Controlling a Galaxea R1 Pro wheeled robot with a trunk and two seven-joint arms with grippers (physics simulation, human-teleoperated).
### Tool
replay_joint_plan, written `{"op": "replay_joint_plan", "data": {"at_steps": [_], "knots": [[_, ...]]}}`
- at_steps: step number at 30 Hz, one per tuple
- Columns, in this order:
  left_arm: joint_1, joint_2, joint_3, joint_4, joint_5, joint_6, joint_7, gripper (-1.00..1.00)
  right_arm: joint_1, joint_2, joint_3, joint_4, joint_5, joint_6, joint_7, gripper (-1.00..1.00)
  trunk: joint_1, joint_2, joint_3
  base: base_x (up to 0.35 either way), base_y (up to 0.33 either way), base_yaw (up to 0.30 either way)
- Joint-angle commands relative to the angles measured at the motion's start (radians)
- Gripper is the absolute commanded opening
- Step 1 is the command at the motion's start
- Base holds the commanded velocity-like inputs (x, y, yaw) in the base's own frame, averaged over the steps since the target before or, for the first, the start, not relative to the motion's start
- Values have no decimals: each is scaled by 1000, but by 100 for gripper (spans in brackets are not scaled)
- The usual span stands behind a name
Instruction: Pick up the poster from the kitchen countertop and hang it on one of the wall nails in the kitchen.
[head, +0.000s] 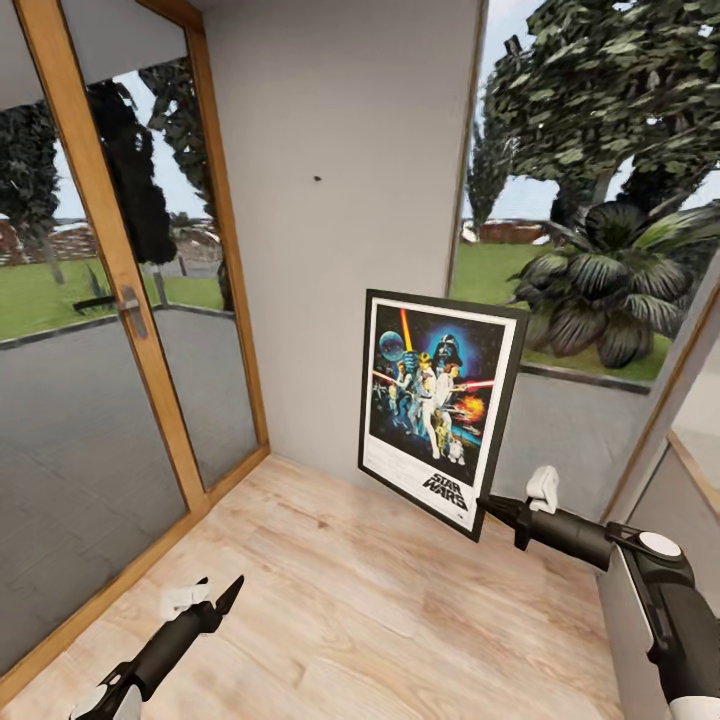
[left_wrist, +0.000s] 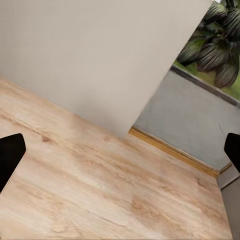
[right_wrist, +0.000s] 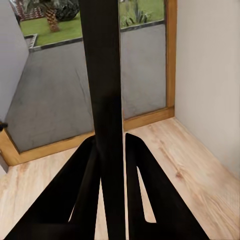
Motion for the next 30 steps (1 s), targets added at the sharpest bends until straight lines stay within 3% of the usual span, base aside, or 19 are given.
{"op": "replay_joint_plan", "data": {"at_steps": [1,30], "knots": [[-1,0,2,2,5,0,-7,100,-1,1,-2,-1,0,11,6,-100,1,-2,-2,252,184,10],[-1,0,2,2,4,1,-7,100,-1,1,-2,-1,0,12,6,-100,1,-2,-2,225,243,1]]}}
